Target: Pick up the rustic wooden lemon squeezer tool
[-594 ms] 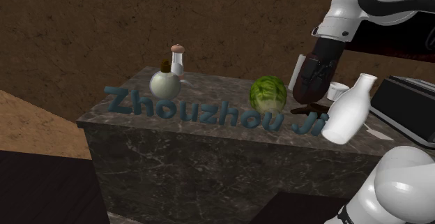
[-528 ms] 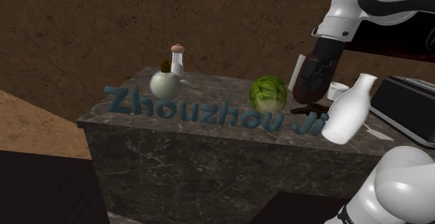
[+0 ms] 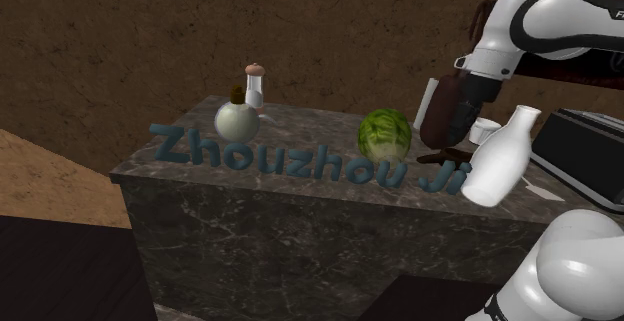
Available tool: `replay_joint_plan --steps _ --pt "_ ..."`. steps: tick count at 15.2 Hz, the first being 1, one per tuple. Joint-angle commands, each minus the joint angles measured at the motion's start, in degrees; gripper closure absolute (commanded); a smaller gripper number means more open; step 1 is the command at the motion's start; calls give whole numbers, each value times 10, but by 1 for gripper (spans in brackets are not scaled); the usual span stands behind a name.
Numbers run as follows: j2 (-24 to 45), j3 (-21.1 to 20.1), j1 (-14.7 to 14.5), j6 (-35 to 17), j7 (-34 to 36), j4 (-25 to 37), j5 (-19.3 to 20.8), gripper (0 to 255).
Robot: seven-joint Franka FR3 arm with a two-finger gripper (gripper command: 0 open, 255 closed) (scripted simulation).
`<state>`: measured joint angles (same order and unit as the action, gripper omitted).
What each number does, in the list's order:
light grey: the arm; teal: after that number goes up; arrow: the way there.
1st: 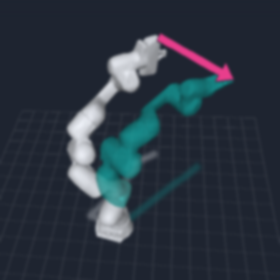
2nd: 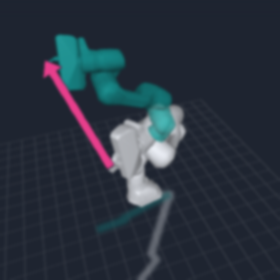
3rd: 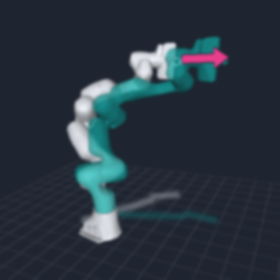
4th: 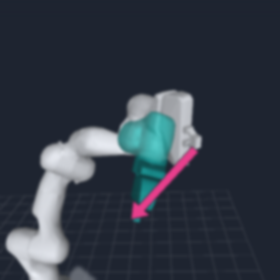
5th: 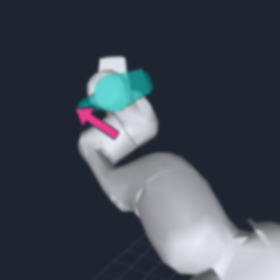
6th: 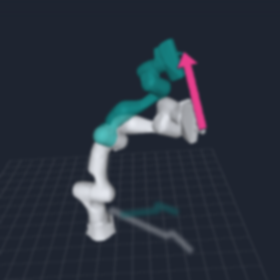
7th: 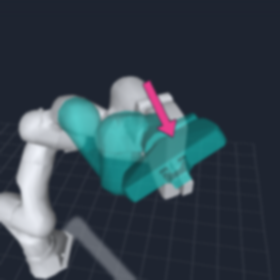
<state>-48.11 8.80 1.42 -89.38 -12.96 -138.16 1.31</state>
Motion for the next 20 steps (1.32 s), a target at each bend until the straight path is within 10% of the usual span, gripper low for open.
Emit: replay_joint_plan --steps 1,10,20 --pt "3 29 3 -18 -47 -13 28 0" --pt "59 154 8 -110 -236 -26 132 0" --pt "63 169 13 -169 -236 -80 144 0"
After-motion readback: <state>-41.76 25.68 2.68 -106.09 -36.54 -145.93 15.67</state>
